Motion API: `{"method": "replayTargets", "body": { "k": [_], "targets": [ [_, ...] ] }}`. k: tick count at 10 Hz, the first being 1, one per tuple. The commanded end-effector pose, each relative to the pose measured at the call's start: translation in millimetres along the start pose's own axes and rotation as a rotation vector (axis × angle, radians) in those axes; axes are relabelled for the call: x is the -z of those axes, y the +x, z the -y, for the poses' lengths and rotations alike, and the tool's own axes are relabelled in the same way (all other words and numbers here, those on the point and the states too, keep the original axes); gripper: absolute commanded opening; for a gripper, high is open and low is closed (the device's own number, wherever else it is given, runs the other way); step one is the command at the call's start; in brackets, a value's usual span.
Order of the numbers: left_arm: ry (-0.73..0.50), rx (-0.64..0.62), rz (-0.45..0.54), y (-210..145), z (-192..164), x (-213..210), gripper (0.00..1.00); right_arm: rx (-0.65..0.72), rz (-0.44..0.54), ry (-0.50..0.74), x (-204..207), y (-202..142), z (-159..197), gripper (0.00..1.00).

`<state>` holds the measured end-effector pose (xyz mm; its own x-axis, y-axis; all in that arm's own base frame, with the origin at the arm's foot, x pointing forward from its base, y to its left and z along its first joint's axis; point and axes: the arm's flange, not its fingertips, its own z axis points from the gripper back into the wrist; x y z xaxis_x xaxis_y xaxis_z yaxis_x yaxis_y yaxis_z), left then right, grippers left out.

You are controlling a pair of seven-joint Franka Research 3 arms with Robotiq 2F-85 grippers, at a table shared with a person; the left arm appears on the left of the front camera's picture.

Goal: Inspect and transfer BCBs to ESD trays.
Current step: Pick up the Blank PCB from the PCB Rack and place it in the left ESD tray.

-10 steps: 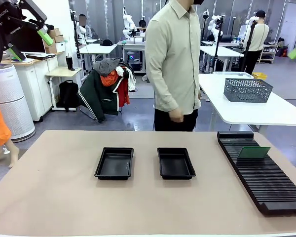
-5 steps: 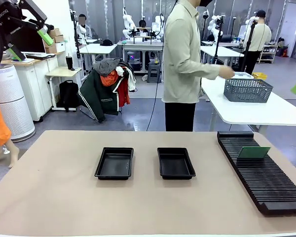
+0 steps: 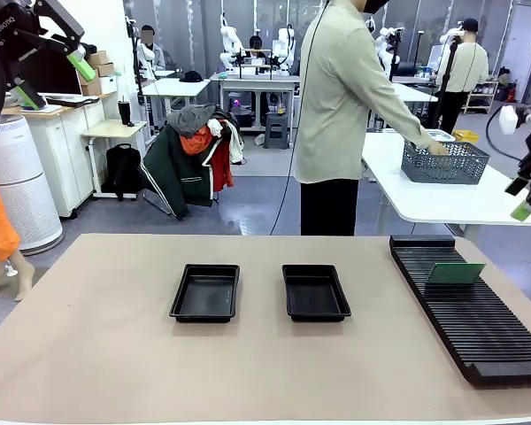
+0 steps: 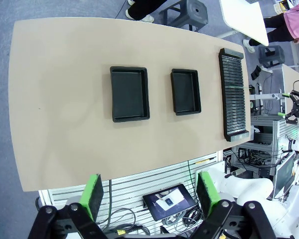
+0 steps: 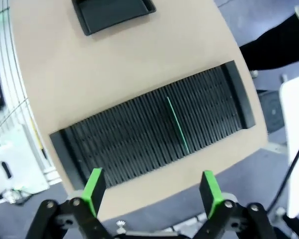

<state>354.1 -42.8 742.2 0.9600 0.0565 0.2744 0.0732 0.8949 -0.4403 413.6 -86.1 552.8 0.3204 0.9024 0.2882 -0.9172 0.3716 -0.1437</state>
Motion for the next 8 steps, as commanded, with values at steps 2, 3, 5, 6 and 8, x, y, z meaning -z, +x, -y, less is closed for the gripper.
{"method": "replayTargets", "body": {
  "k": [2, 3, 5, 6, 8],
  "targets": [
    [-0.009, 0.002, 0.0, -0.5, -1.2, -0.6, 1.0, -0.189, -0.081, -0.075, 42.3, -7.2, 10.3, 1.0],
    [-0.009, 0.002, 0.0, -0.5, -1.2, -0.6, 1.0, -0.244, -0.107, -0.079, 57.3, -8.4, 13.7, 1.0],
    [-0.009, 0.002, 0.0, -0.5, -1.2, -0.6, 1.0, -0.291, -0.122, -0.072, 79.0, -10.6, 21.8, 1.0],
    [-0.009, 0.002, 0.0, -0.5, -1.2, -0.6, 1.0, -0.309, -0.126, -0.072, 92.0, -9.1, 27.4, 1.0],
    [-0.009, 0.002, 0.0, -0.5, -1.2, -0.6, 1.0, -0.335, -0.153, -0.069, 120.3, -3.0, 37.9, 1.0]
  ]
}}
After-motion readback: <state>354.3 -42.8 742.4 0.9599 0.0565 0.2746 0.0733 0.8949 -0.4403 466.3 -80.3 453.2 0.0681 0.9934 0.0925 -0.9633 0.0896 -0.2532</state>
